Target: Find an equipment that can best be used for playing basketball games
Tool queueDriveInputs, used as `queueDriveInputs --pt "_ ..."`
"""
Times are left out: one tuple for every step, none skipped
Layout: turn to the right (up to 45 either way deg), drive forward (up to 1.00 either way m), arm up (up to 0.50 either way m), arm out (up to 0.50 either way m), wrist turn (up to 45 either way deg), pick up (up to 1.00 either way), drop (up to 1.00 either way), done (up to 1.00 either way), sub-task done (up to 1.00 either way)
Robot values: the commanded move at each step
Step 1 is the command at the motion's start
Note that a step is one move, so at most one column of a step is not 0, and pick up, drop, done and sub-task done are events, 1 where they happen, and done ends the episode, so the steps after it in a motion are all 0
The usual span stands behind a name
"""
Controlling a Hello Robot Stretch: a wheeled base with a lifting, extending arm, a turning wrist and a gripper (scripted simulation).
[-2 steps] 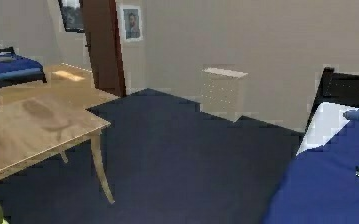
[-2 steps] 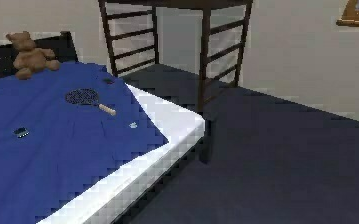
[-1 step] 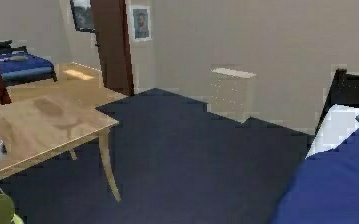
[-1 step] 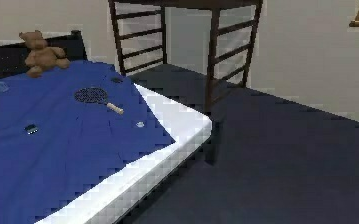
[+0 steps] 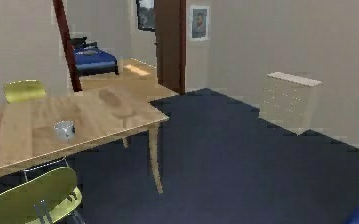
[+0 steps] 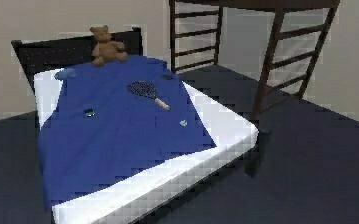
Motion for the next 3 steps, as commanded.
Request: queueDriveInputs --pt "0.0 0.5 0.0 0.0 0.0 0.0 0.0 0.0 0.0" --pt "18.0 0.0 0.0 0.0 0.0 0.0 0.0 0.0 0.0" --pt "0.0 0.6 0.0 0.0 0.0 0.0 0.0 0.0 0.0"
